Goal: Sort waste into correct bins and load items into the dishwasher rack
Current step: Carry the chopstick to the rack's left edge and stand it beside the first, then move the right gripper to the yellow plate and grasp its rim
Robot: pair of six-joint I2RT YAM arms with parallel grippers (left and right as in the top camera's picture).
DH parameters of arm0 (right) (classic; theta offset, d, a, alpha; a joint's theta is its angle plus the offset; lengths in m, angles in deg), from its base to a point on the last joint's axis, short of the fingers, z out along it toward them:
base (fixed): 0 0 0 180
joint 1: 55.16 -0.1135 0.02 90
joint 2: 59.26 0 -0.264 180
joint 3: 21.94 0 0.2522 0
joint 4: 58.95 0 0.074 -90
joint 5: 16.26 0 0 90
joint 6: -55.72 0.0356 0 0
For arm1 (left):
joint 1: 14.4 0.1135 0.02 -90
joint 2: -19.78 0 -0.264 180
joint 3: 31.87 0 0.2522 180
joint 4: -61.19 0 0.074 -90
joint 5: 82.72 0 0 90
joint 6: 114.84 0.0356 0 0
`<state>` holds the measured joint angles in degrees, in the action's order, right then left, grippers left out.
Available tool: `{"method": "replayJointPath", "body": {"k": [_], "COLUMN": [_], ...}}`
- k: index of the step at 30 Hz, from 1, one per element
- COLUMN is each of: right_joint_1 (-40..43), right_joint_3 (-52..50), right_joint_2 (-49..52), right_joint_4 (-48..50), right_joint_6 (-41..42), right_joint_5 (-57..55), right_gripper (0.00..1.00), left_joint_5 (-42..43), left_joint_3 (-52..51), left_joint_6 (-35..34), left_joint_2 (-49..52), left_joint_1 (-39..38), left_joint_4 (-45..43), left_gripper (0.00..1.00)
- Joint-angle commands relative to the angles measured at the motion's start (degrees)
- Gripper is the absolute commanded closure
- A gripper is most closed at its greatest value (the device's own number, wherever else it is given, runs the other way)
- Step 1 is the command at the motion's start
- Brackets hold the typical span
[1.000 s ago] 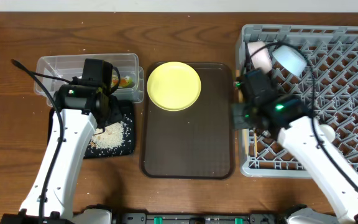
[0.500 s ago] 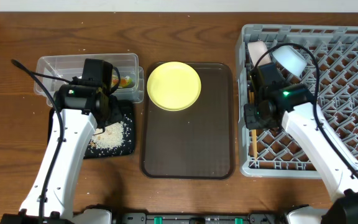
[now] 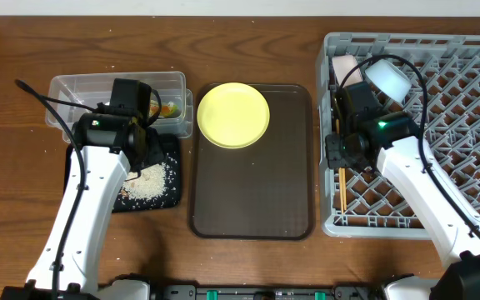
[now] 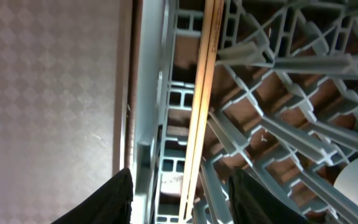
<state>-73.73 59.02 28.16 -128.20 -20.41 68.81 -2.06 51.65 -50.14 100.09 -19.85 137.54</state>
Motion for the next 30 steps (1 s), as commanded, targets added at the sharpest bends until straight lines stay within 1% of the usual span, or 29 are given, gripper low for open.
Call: {"method": "replayJointPath", "body": {"k": [1, 6, 10, 15, 18, 21, 26, 28, 30], "right_joint_1": [-1.2, -3.4, -6.3, -9.2, -10.1, -10.7, -11.1, -11.1, -11.1], "right_joint_3": [3.4, 4.6, 4.6, 4.6, 4.6, 4.6, 4.6, 4.6, 4.6], "right_joint_2": [-0.5, -0.3, 1.7, 8.7, 13.9, 19.6, 26.9, 28.9, 30.3], "right_joint_4": [2.5, 14.8, 25.5, 36.0, 39.9, 42.9, 45.5, 45.6, 45.4], "right_joint_6": [-0.2, -0.2, -0.2, -0.2, 1.1, 4.3, 9.4, 11.4, 12.3], "right_joint_5": [2.1, 9.1, 8.3, 7.8, 7.8, 7.8, 7.8, 7.8, 8.9], "right_gripper": [0.5, 0.45, 0.45, 0.45, 0.44, 0.45, 0.47, 0.51, 0.58], "left_joint_5": [-0.1, -0.1, -0.1, -0.1, -0.1, -0.1, -0.1, -0.1, -0.1], "left_joint_3": [-0.2, -0.2, -0.2, -0.2, -0.2, -0.2, -0.2, -0.2, -0.2], "left_joint_6": [-0.1, -0.1, -0.1, -0.1, -0.1, -0.1, -0.1, -0.1, -0.1], "left_joint_2": [0.2, 0.2, 0.2, 0.2, 0.2, 0.2, 0.2, 0.2, 0.2], "left_joint_1": [0.0, 0.0, 0.0, 0.0, 0.0, 0.0, 0.0, 0.0, 0.0], "left_joint_4": [0.2, 0.1, 0.1, 0.2, 0.1, 0.1, 0.2, 0.2, 0.1], "left_gripper": [0.29, 0.29, 0.29, 0.29, 0.29, 0.29, 0.29, 0.29, 0.29]}}
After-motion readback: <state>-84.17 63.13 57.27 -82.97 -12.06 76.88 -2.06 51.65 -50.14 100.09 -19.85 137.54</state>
